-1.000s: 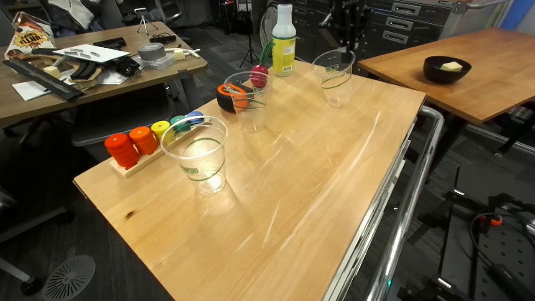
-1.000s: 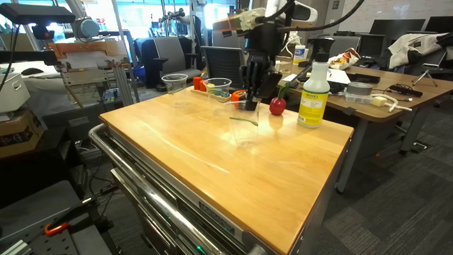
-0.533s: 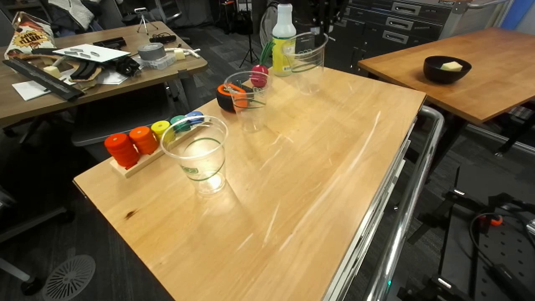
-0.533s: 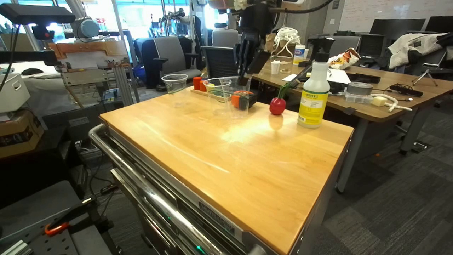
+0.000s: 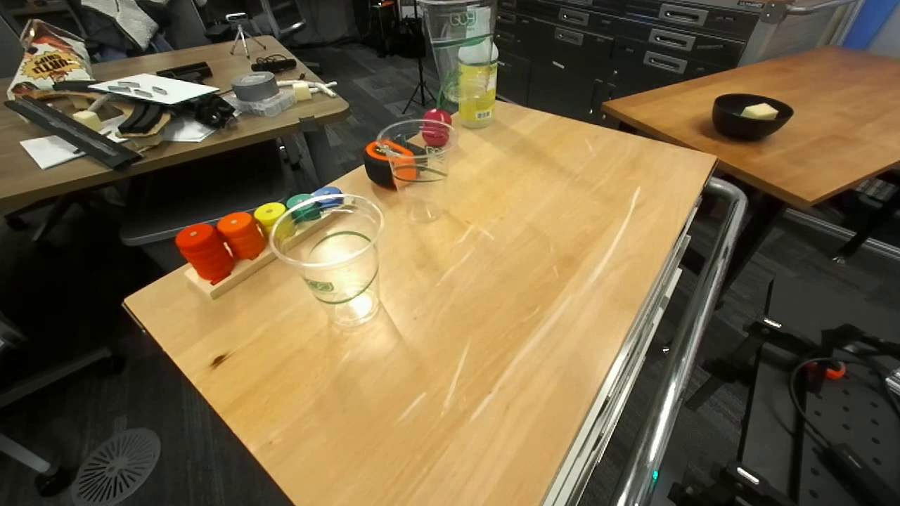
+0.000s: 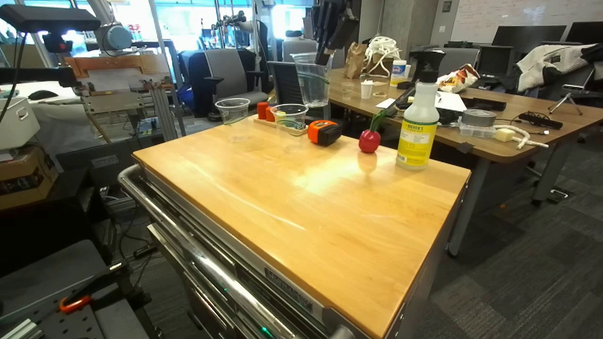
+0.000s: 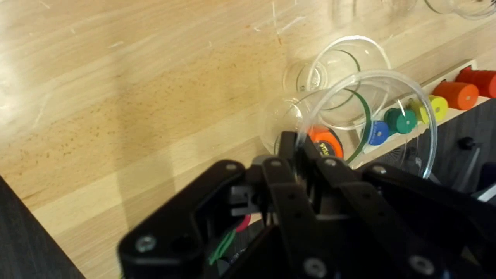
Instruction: Stack the cups together
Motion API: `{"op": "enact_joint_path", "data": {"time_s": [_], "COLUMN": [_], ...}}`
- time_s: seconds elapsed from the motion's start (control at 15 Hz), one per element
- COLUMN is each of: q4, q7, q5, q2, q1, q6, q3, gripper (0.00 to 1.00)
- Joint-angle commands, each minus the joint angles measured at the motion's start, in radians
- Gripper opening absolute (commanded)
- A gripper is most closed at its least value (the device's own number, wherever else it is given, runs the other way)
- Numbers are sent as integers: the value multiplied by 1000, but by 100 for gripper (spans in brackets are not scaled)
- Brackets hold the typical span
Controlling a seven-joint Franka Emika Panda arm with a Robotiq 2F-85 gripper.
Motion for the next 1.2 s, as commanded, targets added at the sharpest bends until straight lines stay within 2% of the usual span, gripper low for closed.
{"op": "enact_joint_path", "data": {"time_s": [0.0, 0.4, 1.07, 1.13], "q4": [82, 92, 75, 72], "q7": [-43, -124, -217, -227], "q5": [57, 63, 84, 88], "q2": [40, 66, 150, 153], "q1": [6, 30, 22, 21], "q6": [-31, -9, 5, 14], "q3": [25, 64, 77, 77], "gripper": [1, 1, 1, 9]}}
